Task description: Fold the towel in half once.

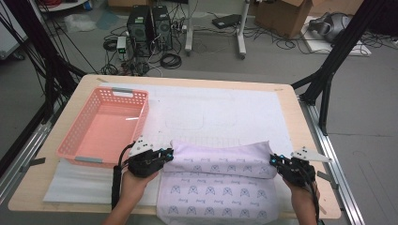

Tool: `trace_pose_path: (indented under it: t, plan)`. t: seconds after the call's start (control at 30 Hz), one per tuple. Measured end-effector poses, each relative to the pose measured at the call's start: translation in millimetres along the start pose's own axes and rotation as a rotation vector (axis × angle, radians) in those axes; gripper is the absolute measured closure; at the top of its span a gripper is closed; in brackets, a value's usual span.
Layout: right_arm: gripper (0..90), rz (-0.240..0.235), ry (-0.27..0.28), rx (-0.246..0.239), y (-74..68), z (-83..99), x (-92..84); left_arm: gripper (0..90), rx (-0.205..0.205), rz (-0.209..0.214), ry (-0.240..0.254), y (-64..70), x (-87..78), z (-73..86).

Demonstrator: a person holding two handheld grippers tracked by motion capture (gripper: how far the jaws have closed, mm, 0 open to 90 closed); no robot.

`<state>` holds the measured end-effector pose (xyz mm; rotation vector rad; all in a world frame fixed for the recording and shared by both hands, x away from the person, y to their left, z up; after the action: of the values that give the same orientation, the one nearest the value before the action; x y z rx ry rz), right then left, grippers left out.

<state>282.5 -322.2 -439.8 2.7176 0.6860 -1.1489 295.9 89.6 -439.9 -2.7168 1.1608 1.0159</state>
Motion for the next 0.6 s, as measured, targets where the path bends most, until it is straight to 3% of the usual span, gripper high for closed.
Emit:
trace_pose_path:
  t: [0.17,0.3,0.4,0.6]
  plan:
    - [84.2,-0.023,0.016,-0.006,-8.8,10.3,-13.7,82.7,-0.017,0.018,0.003,5.3,-10.1,12.5]
    - [84.3,-0.048,-0.002,-0.036,-20.5,23.0,-23.4,82.6,-0.036,0.036,0.002,11.2,-17.5,25.3]
    - [84.6,-0.057,-0.013,-0.038,-23.6,32.8,-30.2,82.6,-0.028,0.04,-0.02,16.0,-20.5,36.2]
    - [85.6,-0.059,-0.085,-0.056,-27.8,50.8,-28.7,82.6,-0.019,0.046,-0.064,23.9,-23.7,52.7]
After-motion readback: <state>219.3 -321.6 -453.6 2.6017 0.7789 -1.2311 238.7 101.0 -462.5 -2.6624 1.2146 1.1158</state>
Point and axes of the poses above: each handheld gripper's, and its own axes: x roughly forward along the jaws, z roughly out of its underside, y roughly to its right, the point moved 5 cm from there along x, roughly forward along the jaws, and after that the axes turned 12 degrees about -y, right-handed, at the moved point
